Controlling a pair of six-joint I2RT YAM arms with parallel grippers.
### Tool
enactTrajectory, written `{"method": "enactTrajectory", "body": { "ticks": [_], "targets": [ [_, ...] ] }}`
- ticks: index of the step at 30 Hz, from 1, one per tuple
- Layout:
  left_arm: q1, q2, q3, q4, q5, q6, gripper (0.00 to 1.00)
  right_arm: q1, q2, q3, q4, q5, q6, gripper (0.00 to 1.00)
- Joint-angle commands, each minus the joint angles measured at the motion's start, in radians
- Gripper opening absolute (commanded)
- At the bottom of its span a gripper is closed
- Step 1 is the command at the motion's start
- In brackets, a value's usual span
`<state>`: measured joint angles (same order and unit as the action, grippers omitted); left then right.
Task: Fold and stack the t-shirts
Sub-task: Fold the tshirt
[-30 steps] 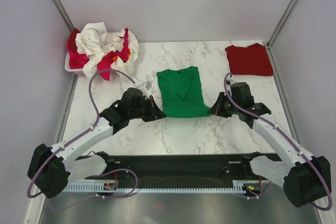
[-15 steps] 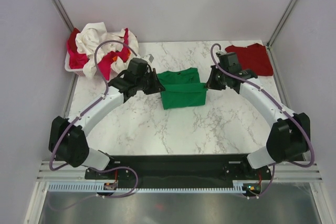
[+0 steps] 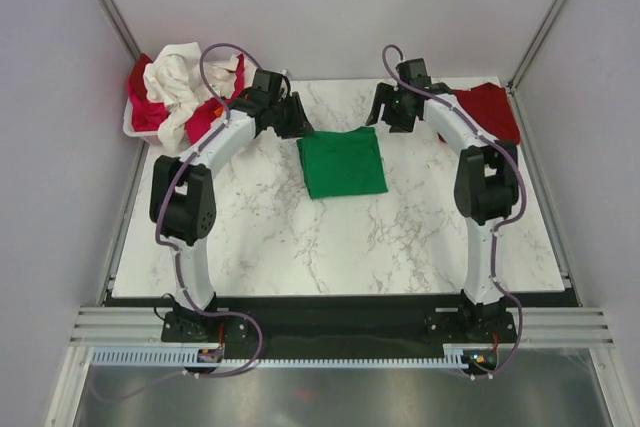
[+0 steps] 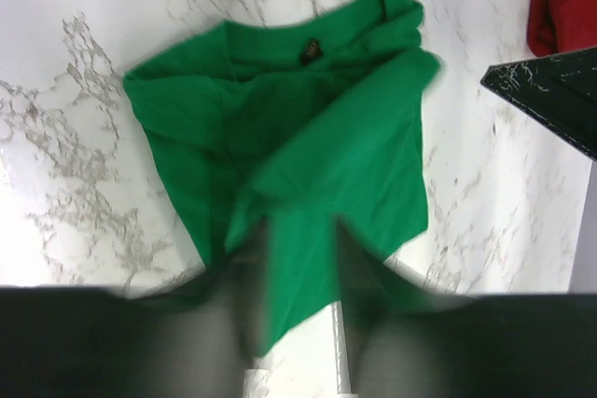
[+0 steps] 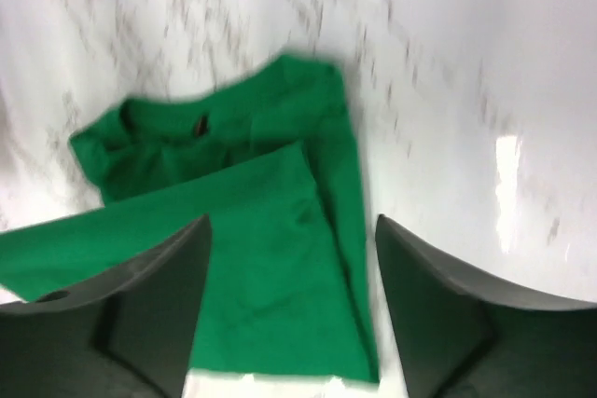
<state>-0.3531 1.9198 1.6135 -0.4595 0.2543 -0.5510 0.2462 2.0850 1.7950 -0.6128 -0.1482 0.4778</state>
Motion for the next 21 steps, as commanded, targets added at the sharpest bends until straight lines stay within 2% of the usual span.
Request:
{"method": "enactTrajectory", "body": {
  "ticks": [1,2,3,6,8,9,12,15,21],
  "targets": [
    [0.04,0.151,0.19,-0.076,0.03,0.048,0.54,-0.035,0.167,0.228,-0.06,-0.027,-0.011,0.83],
    [0.048,0.181,0.228,-0.096,0.055,0.052,0.82,-0.042,0.212,0.268,-0.082,-0.002,-0.013,0.92],
    [0.055,0.235,0.265,-0.108,0.069,0.059,1.0,-0.047,0.219,0.312,-0.097,0.009,-0.015,0.93],
    [0.057,0.272,0.425,-0.223,0.062,0.065,1.0,-0.062,0.173,0.255,-0.09,0.048,-0.037,0.96],
    [0.054,0.236,0.412,-0.232,0.045,0.071,1.0,-0.076,0.094,0.178,-0.064,0.05,-0.048,0.96],
    [0.052,0.214,0.398,-0.232,0.033,0.082,1.0,-0.079,0.06,0.068,-0.039,0.029,-0.047,0.96],
    [0.046,0.115,0.317,-0.232,0.019,0.109,1.0,-0.09,-0.066,-0.169,0.141,-0.08,-0.024,0.96],
    [0.037,0.0,0.238,-0.231,0.037,0.128,1.0,-0.09,-0.105,-0.297,0.241,-0.197,-0.011,0.97],
    [-0.013,-0.301,-0.068,-0.208,0.0,0.152,1.0,-0.09,-0.014,-0.295,0.311,-0.29,0.005,0.97]
  ]
}}
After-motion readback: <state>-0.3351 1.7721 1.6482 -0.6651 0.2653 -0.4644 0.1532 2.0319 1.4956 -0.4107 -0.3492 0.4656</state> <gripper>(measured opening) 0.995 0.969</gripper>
